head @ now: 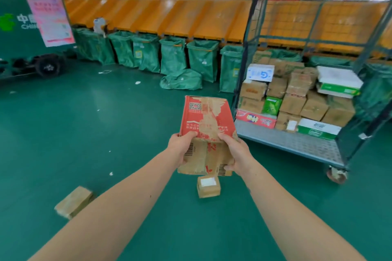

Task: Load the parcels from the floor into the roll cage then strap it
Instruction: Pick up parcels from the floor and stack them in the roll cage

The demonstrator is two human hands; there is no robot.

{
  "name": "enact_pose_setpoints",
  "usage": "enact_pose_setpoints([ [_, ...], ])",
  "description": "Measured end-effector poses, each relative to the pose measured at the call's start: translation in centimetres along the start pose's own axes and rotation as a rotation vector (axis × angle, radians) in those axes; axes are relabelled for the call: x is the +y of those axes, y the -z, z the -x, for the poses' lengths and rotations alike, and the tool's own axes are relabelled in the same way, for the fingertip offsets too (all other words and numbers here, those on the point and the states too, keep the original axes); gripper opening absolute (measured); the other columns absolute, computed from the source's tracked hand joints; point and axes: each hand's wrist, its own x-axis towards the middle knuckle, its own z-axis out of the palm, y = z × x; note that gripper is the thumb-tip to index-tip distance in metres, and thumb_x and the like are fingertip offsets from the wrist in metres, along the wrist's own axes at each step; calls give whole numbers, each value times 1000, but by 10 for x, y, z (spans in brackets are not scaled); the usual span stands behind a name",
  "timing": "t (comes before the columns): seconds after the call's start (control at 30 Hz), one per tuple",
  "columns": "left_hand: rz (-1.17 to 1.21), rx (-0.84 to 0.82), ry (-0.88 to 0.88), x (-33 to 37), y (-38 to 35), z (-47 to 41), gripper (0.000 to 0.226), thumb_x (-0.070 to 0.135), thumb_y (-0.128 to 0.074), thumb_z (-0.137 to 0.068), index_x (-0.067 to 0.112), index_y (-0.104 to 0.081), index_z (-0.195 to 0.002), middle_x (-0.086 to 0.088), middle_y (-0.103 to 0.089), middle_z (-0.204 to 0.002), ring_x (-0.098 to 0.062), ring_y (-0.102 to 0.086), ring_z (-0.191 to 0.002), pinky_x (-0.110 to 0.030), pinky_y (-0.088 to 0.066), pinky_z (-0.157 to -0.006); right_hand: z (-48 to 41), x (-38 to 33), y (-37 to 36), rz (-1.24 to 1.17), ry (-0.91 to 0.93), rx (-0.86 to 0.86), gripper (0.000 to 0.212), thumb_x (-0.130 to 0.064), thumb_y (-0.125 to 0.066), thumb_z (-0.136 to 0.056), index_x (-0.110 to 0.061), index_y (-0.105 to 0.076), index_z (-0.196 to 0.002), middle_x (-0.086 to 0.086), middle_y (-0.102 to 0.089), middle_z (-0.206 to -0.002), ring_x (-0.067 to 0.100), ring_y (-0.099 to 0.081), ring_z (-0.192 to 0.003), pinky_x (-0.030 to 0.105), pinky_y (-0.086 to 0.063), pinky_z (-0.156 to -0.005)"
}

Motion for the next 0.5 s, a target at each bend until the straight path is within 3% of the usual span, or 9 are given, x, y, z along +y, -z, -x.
enact_pose_setpoints([
  [0.13, -8, -56, -8, 18, -92, -21, 36, 31, -64, -92, 18, -39, -115, -2, -52, -91, -22, -48, -90, -46, -39, -87, -39, -46, 70, -21, 29, 67, 44, -34, -73, -89, -26, -45, -122, -4, -58, -97, 22, -52, -90, 61, -31, -107],
  [0.3, -23, -139, -11, 30, -196, -45, 36, 32, -65, -91, 17, -41, -114, -2, -53, -91, -23, -50, -91, -52, -40, -99, -71, -90, 152, -38, 75, 151, 46, -33, -73, -89, -23, -45, -125, -4, -58, -93, 16, -51, -79, 56, -37, -98],
  [0.4, -42, -194, -21, 32, -249, -55, 38, 33, -65, -91, 17, -42, -115, -2, -54, -93, -18, -49, -82, -49, -40, -93, -81, -109, 195, -64, 83, 210, 45, -32, -73, -89, -24, -42, -121, -4, -55, -91, 18, -50, -80, 57, -36, -102],
  [0.5, -68, -248, -25, 33, -295, -65, 44, 35, -66, -90, 17, -41, -120, -1, -54, -97, -21, -51, -90, -47, -40, -88, -89, -124, 231, -93, 96, 251, 47, -31, -73, -89, -22, -42, -124, -3, -55, -91, 19, -52, -79, 51, -40, -89],
])
